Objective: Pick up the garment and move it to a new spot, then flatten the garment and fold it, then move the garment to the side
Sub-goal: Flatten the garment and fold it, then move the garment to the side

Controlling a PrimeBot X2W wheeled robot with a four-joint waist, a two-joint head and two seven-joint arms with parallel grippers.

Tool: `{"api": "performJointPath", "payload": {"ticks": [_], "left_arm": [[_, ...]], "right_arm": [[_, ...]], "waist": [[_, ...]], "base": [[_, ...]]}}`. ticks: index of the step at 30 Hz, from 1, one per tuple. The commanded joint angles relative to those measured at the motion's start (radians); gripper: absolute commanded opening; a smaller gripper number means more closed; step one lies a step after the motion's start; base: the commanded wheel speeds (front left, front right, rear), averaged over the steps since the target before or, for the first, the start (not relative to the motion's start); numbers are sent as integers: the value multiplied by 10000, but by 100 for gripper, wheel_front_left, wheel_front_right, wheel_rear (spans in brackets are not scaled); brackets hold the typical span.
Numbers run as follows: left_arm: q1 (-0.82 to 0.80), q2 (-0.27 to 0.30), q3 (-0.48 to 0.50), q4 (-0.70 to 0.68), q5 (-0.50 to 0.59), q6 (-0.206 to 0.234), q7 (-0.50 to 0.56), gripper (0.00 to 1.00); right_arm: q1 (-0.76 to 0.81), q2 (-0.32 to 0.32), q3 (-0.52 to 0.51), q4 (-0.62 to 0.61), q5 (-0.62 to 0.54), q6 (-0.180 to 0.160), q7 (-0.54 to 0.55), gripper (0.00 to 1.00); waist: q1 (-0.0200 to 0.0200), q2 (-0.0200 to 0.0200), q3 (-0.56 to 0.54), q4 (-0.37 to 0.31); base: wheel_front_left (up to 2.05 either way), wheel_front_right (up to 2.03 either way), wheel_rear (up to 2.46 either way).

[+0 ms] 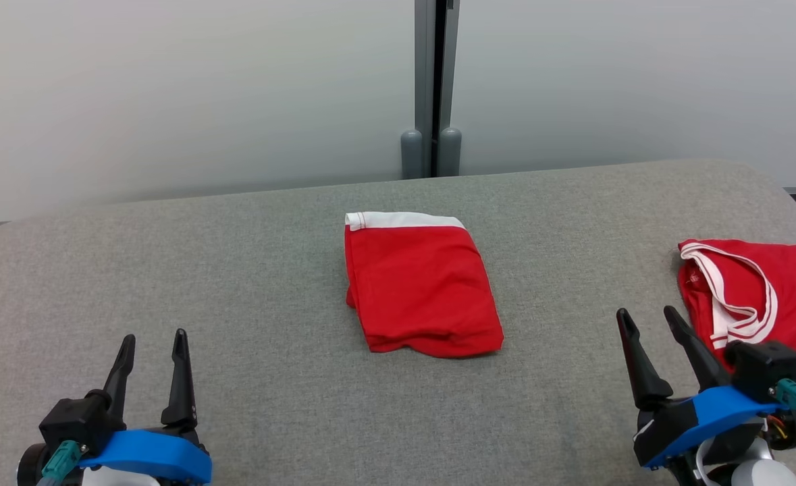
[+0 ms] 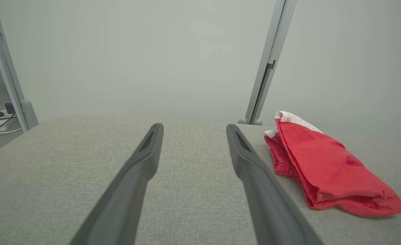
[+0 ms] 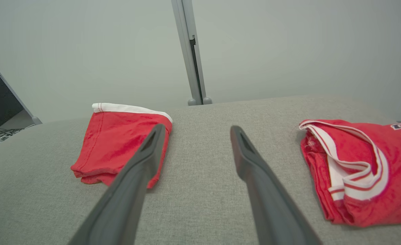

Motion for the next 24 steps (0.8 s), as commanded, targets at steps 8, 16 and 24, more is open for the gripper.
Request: {"api": "performJointPath", "payload": {"ticks": [8, 16, 24], "left_arm": [[-33, -82, 100, -28, 110, -8, -42, 100], [-123, -136, 51, -84, 129, -37, -42, 100], [-404, -237, -148, -265, 175, -76, -44, 100]], "right_arm": [[-63, -108, 93, 175, 111, 6, -173, 100], [-159, -148, 156, 225, 113, 6, -35, 100], [-980, -233, 307, 177, 139, 6, 583, 100]], "waist": [[1, 0, 122, -12], [1, 0, 227, 101], [1, 0, 639, 706]], "base": [[0, 0, 0], [0, 0, 0], [0, 0, 0]]}}
